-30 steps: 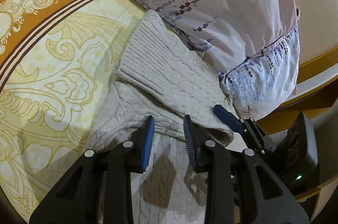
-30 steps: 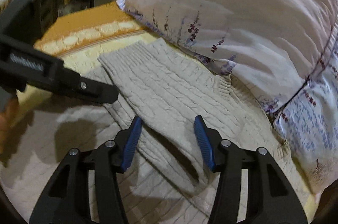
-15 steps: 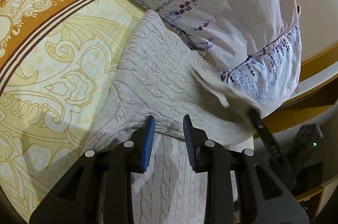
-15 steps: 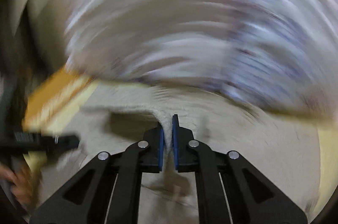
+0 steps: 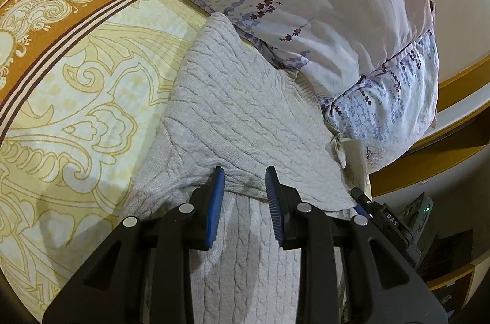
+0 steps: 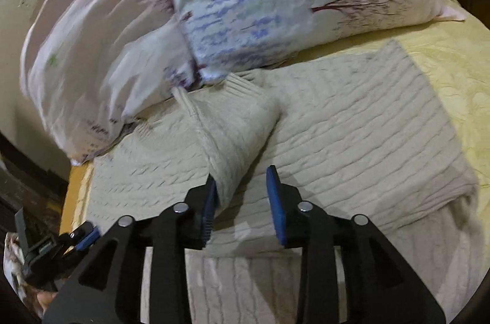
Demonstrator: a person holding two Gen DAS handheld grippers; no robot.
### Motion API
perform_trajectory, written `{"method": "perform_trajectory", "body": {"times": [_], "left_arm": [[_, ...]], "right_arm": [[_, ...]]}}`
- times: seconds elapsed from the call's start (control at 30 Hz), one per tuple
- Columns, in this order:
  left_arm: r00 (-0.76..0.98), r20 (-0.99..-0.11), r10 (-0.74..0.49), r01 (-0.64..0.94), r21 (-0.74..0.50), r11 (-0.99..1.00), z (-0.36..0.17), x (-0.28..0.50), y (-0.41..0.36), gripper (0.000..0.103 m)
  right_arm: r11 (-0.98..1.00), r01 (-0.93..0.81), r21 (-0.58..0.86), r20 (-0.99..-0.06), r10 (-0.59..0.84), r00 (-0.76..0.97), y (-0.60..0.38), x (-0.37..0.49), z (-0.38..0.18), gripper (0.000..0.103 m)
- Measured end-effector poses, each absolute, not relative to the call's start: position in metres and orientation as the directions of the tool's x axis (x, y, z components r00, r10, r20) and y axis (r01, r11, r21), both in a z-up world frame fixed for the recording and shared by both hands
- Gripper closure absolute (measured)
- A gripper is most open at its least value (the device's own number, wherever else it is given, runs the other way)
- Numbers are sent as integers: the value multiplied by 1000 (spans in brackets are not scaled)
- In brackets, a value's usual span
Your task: Fold small clothes
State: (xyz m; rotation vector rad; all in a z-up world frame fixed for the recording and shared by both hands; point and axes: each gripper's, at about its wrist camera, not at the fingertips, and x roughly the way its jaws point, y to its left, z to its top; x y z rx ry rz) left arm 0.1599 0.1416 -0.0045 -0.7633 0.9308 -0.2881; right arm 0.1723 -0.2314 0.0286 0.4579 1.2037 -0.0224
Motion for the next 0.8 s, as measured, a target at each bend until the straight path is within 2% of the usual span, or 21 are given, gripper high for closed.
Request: {"method": "perform_trajectory", "body": {"times": [0.17, 0.27, 0.37, 0.43, 0.57, 0.73, 0.77, 0.8], "left_arm": [[584, -612, -534, -89, -702, 707, -5, 160, 142, 73], [584, -612, -533, -87, -700, 709, -5, 160, 142, 73], [584, -612, -533, -88, -701, 708, -5, 159, 142, 73], [583, -613, -533, -87, -699, 709, -4, 160, 142, 73], [580, -621, -527, -97, -695, 712, -4, 160, 142, 73], [570, -632, -525, -68, -673, 736, 2, 158, 137, 72], [564, -633, -531, -62, -673, 737, 4, 155, 137, 72], [562, -629, -537, -53, -675, 736, 6, 152, 137, 71]], "right_arm": [[859, 393, 327, -907, 167, 387, -265, 165, 29, 72], [825, 426, 371, -897, 199, 395, -281, 165, 26, 73], [823, 440, 359, -894, 169, 414, -293, 166, 27, 73], [832, 428, 353, -894, 165, 417, -298, 170, 26, 96], [856, 378, 354, -863, 142, 485, -303, 162, 44, 97], [876, 388, 287, -915, 131, 381, -306, 163, 18, 95], [879, 379, 288, -913, 132, 387, -306, 161, 21, 92], [880, 372, 295, -908, 137, 395, -307, 158, 25, 82]]}}
